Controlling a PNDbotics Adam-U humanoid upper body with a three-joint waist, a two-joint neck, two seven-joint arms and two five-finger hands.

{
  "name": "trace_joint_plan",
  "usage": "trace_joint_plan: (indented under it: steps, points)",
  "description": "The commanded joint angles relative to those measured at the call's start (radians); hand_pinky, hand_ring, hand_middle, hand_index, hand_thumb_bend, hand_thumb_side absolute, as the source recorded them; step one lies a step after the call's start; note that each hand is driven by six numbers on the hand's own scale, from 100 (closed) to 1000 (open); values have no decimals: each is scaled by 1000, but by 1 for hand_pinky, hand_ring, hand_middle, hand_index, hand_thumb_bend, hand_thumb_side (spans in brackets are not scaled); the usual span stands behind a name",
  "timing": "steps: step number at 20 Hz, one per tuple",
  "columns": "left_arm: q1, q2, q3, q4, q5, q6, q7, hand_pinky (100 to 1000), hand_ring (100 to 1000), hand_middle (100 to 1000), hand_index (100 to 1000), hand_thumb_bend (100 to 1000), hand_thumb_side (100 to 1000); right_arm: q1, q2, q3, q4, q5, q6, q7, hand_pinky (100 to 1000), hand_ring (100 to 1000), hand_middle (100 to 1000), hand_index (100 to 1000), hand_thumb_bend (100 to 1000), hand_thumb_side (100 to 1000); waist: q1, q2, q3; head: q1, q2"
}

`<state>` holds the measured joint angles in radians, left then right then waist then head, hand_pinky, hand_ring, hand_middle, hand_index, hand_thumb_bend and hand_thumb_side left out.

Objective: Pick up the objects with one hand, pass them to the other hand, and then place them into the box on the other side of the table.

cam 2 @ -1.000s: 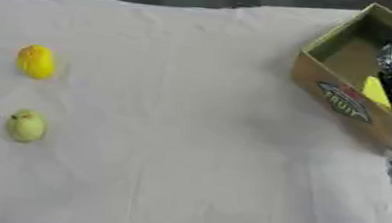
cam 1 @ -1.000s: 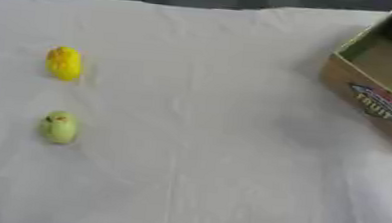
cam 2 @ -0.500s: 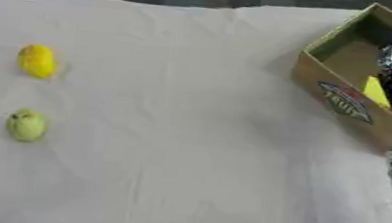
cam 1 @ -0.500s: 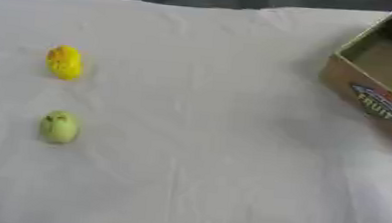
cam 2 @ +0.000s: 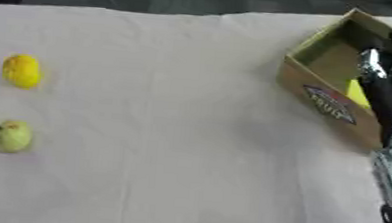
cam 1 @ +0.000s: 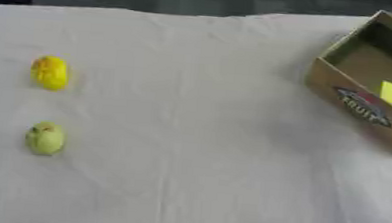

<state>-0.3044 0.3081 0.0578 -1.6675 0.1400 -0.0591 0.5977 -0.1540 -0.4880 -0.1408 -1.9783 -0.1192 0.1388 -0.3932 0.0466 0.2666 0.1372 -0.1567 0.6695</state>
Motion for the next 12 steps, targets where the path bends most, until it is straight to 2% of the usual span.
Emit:
trace_joint_plan:
  steps: [1,3,5,7,9,12]
  points:
    - [-5,36,6,-17,0,1,3,671,681,619,763,525,690,-8,-18,-9,-22,2,1,-4,1000,927,953,1000,100,546,-1,-13,0,0,-17]
    - [-10,38,9,-20,1,2,3,671,681,618,765,534,673,-9,-22,-11,-22,-1,1,-7,1000,926,952,1000,100,546,0,-14,-1,34,-15]
    - [-22,53,15,-32,-14,14,3,676,684,616,766,556,668,-6,-30,-14,-22,-6,0,-12,1000,926,952,1000,100,553,3,-17,-1,78,2]
    - [-33,101,8,-41,-36,59,-16,686,696,623,771,542,598,4,-47,-13,-22,-5,1,-13,1000,926,950,1000,100,537,8,-22,0,102,14]
    - [-46,175,-7,-44,-57,141,-62,698,705,631,772,541,578,11,-70,-14,-22,-3,-7,-15,1000,925,948,1000,100,532,12,-27,-1,107,17]
    - [-76,320,-50,-42,-76,310,-175,702,708,639,767,557,535,22,-107,-15,-22,-4,-24,-19,1000,924,945,1000,100,527,15,-33,-4,91,35]
